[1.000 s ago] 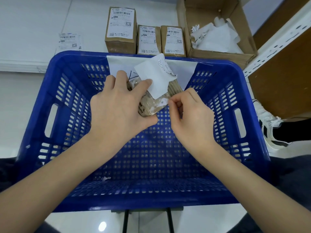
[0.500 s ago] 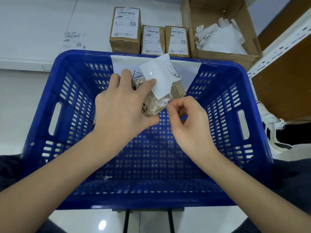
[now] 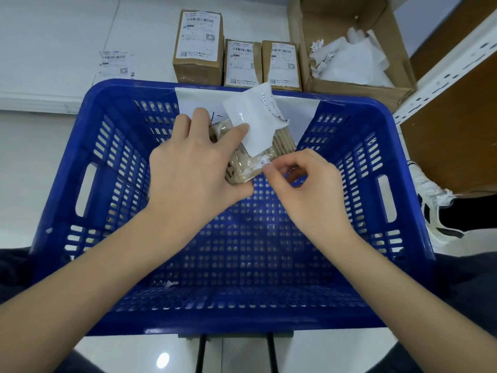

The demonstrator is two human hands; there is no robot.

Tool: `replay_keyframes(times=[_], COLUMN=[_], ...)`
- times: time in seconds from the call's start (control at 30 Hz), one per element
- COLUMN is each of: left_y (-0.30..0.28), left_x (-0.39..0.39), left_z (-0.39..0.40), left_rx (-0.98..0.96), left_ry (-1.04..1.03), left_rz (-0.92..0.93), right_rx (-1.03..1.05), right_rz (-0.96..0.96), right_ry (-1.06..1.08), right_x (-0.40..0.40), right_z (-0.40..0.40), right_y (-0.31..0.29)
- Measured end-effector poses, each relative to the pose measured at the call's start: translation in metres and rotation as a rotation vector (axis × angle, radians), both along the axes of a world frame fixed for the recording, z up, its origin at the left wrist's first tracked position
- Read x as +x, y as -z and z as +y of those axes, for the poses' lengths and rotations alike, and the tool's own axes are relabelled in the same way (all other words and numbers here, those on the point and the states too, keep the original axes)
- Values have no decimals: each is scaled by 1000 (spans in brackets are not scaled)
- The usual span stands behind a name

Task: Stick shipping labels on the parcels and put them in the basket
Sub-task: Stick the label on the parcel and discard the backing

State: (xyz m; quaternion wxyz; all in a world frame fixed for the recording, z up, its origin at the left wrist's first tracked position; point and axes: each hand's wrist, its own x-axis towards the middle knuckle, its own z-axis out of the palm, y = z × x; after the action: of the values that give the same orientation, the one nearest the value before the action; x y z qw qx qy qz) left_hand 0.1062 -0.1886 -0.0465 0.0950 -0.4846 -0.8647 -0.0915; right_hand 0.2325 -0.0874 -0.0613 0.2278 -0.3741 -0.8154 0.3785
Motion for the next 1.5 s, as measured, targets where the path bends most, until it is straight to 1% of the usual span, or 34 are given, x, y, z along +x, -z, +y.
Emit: replay_keyframes(times=[0.07, 0.13, 0.23, 0.27, 0.33, 0.43, 0.5, 0.53, 0.63, 0.67, 0.83, 0.97, 1.13, 1.3, 1.5], left_y=[0, -1, 1, 4, 8, 8, 4, 3, 3, 3, -1, -4, -5, -2, 4], left_x=[2, 3, 7, 8, 8, 5, 5, 5, 3, 2, -1, 3, 10, 12, 16], left_z=[0, 0, 0, 0, -1, -1, 1, 1, 0, 0, 0, -2, -3, -5, -5], left_rx=[-15, -25, -74, -103, -139, -90, -47, -29, -7, -5, 21, -7, -39, -46, -67], left_ry=[15, 31, 80, 93, 102, 98, 88, 78, 47, 37, 17, 61, 140, 204, 241], left_rz=[0, 19, 102, 126, 126, 32, 11, 0, -35, -43, -78, -81, -53, 1, 23], right_rx=[-149, -343, -685, -764, -816, -754, -679, -594, -227, -144, 95, 41, -30, 16, 173], right_rz=[-29, -63, -90, -85, -68, -60, -56, -63, -70, -61, -6, 52, 11, -145, -382], right_ry=[-11, 6, 113, 147, 178, 156, 89, 38, -127, -165, -238, -225, -204, -163, -107], right_x=[-1, -2, -1, -1, 2, 8, 10, 11, 11, 12, 11, 8, 6, 6, 9], right_z=[5, 10, 14, 16, 21, 28, 27, 25, 20, 19, 19, 23, 24, 21, 19], right_y=[-4, -9, -16, -19, -24, -32, -31, -29, -20, -18, -11, -14, -17, -18, -26])
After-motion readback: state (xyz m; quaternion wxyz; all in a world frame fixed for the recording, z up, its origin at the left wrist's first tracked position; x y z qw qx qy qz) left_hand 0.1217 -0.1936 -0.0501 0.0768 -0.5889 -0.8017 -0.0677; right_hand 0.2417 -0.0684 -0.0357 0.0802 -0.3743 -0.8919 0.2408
